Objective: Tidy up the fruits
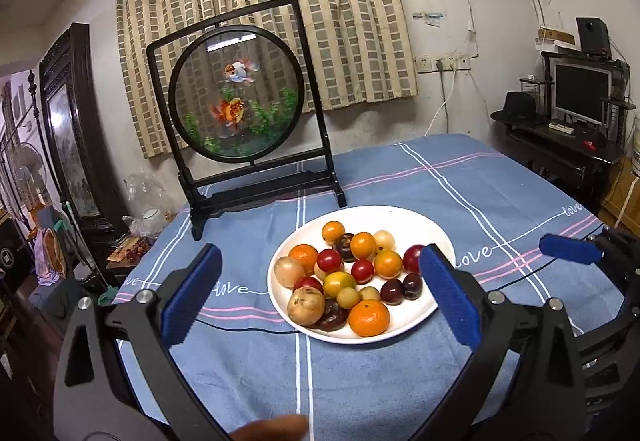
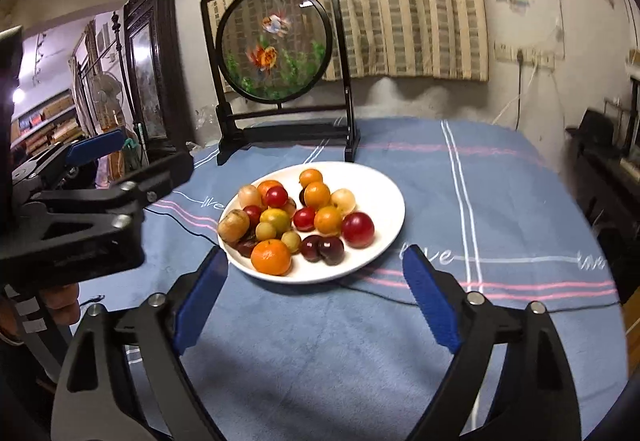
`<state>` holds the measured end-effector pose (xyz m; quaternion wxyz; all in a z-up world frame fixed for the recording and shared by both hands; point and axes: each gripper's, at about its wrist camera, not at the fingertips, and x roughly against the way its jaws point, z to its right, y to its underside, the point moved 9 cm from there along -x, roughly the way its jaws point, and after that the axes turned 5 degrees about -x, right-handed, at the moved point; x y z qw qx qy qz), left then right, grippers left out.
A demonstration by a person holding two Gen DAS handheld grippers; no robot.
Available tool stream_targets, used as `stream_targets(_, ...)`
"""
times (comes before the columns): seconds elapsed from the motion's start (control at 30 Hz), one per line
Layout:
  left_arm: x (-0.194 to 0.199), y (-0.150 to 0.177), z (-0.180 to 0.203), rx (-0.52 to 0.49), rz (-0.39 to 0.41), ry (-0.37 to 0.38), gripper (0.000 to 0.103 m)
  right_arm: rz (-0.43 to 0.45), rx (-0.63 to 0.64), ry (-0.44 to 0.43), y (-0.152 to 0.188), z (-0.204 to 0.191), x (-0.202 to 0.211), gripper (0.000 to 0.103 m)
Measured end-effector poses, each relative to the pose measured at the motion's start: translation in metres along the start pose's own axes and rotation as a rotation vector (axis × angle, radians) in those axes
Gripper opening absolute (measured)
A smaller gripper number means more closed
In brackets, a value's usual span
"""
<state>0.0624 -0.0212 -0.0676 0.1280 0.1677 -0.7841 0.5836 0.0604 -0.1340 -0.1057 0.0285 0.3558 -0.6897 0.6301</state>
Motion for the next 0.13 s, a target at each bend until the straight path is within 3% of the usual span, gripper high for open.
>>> stream_targets(0.13,-0.0020,0.0041,-0.0004,0.019,-0.004,0.016,0.101,0.016,0.029,0.007,-0.0031,-0.0070,-0.0004,0.090)
